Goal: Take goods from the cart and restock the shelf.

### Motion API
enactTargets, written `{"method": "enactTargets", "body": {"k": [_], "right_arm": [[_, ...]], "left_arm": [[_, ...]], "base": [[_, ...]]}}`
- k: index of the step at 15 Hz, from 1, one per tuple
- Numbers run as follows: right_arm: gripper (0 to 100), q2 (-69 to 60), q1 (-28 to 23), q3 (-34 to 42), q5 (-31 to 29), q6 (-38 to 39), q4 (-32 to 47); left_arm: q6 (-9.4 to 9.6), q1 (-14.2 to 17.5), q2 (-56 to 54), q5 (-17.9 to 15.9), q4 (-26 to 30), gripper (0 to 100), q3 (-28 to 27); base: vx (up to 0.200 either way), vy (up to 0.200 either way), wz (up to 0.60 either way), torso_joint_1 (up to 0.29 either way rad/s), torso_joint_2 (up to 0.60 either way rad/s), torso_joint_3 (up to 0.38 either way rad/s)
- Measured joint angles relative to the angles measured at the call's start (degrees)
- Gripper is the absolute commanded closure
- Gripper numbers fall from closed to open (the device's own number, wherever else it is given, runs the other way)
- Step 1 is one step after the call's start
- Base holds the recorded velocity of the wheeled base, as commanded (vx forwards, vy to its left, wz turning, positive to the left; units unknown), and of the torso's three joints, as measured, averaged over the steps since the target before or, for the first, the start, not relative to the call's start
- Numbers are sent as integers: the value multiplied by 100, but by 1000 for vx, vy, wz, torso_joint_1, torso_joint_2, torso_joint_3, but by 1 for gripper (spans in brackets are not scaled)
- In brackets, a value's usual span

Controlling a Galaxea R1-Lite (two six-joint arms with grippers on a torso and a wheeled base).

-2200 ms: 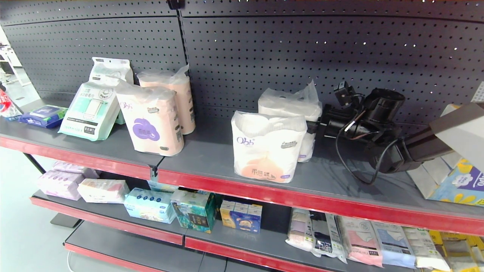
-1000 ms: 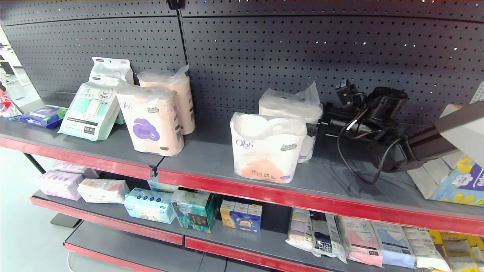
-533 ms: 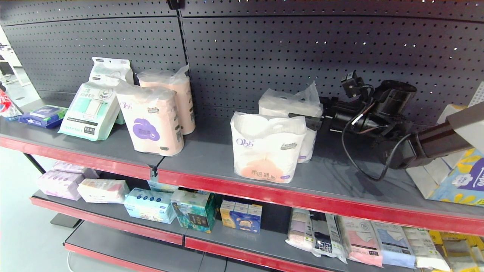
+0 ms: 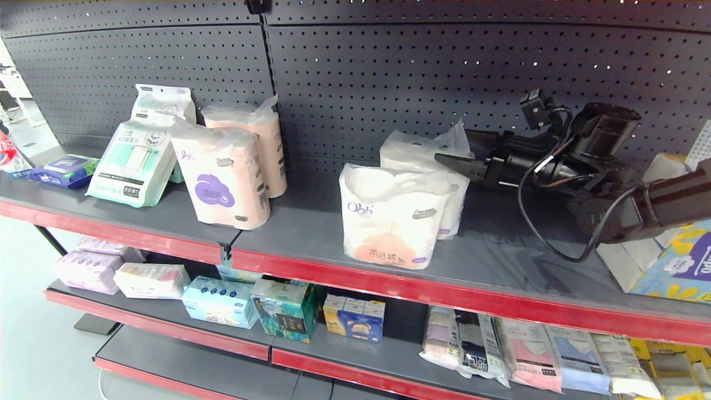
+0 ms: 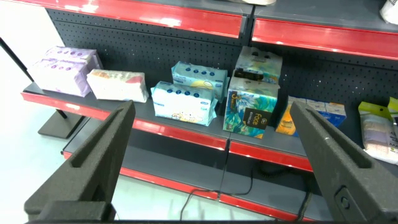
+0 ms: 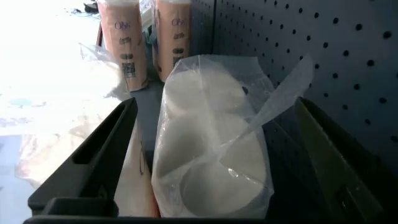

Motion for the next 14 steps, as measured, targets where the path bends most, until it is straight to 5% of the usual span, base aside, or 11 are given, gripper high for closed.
{"method": "enactTargets", "body": {"k": [14], "right_arm": [[0, -1336, -252, 1259, -424, 140, 141]], "left_arm": [[0, -2, 0, 0, 0, 0, 0]], "base": [[0, 0, 0, 0, 0, 0]]}}
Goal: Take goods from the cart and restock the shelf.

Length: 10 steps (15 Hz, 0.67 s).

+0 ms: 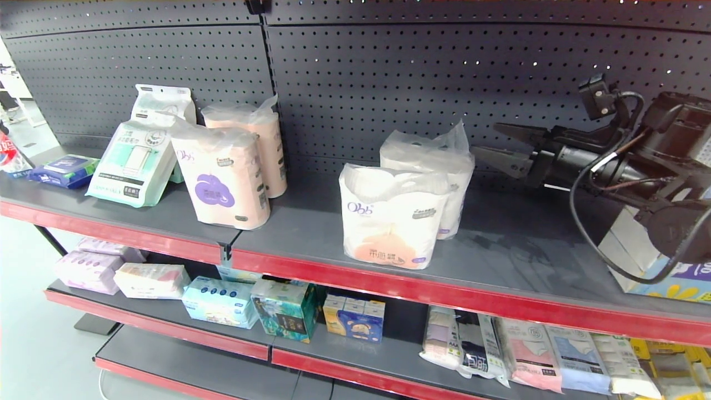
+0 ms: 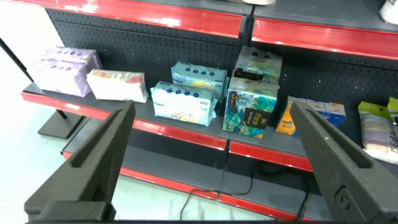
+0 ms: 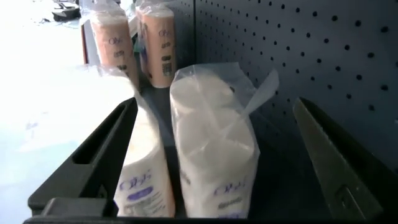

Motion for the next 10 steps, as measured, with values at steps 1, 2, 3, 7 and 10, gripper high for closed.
{"method": "enactTargets", "body": {"k": [1, 2, 3, 7, 10], "right_arm": [[0, -124, -12, 174, 2, -2, 0], [0, -240, -20, 364, 5, -15, 0], [0, -334, -15, 555, 5, -30, -2], [0, -844, 138, 1523, 11, -77, -9], [0, -985, 316, 1997, 11, -307, -20]], "left_arm": [[0, 2, 0, 0, 0, 0, 0], [0, 0, 0, 1, 0, 0, 0], [0, 0, 0, 0, 0, 0, 0], [0, 0, 0, 1, 0, 0, 0], [0, 2, 0, 1, 0, 0, 0]], "base": [[0, 0, 0, 0, 0, 0], [0, 0, 0, 0, 0, 0], [0, 0, 0, 0, 0, 0], [0, 0, 0, 0, 0, 0], [0, 0, 0, 0, 0, 0]]}}
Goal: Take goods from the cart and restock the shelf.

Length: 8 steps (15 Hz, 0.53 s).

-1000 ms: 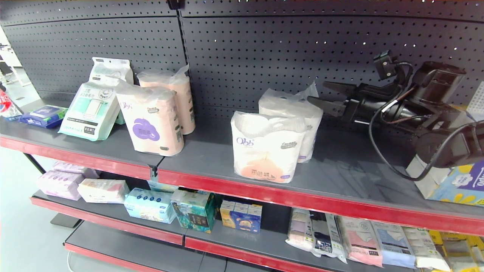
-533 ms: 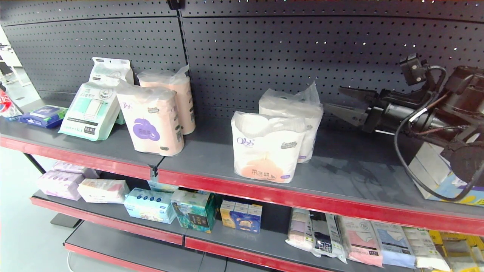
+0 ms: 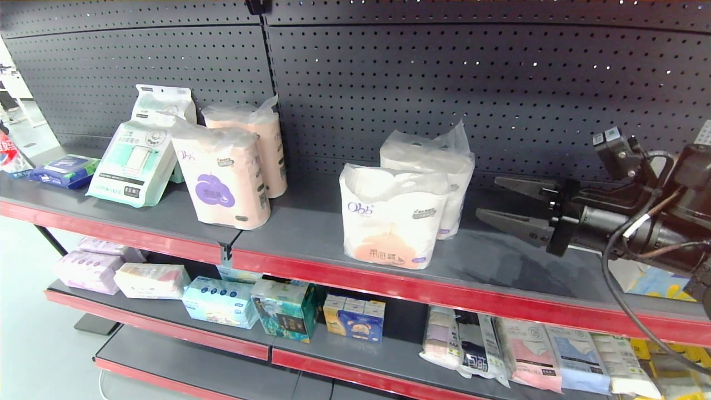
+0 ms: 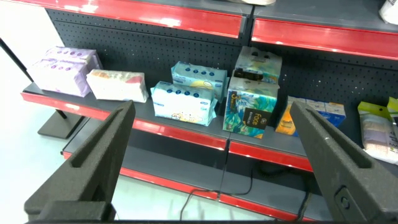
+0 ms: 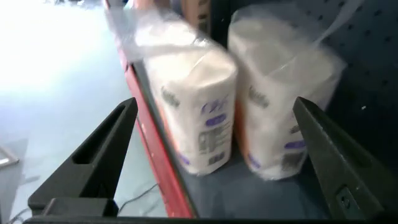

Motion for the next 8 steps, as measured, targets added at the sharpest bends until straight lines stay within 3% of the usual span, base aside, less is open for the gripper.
{"method": "enactTargets", "body": {"k": [4, 8], "right_arm": [[0, 210, 276, 217, -83, -110, 1], [0, 667, 434, -107, -189, -233, 1]], "left_arm": [[0, -2, 0, -1, 0, 0, 0], [0, -2, 0, -1, 0, 0, 0]], "base": [[0, 0, 0, 0, 0, 0], [0, 0, 0, 0, 0, 0]]}}
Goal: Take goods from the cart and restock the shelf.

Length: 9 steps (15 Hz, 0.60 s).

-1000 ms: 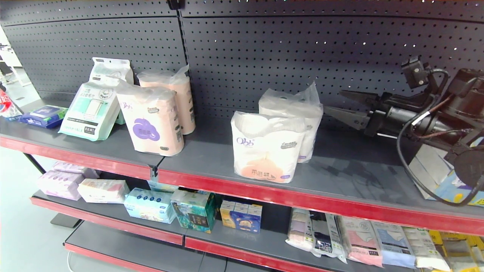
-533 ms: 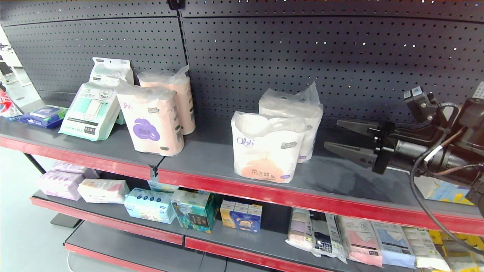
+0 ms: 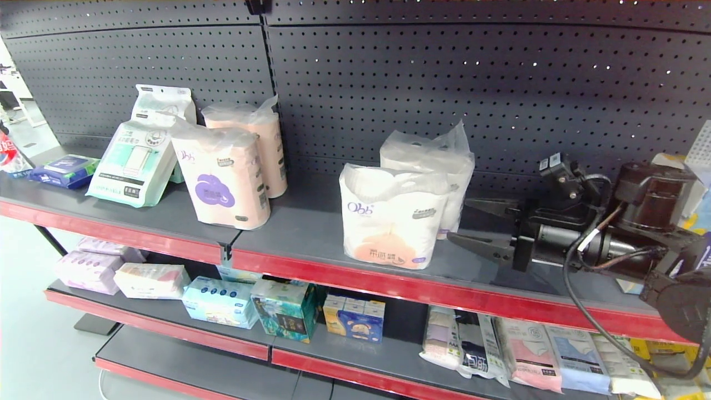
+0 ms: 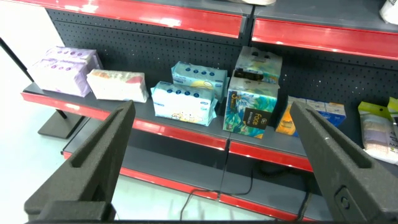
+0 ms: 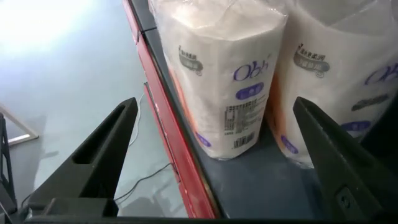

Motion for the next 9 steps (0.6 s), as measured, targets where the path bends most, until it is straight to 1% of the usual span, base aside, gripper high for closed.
{"method": "enactTargets", "body": {"k": [9], "right_arm": [[0, 474, 44, -494, -39, 28, -1]], "left_arm": [[0, 0, 0, 0, 0, 0, 0]], "base": [[0, 0, 0, 0, 0, 0]]}}
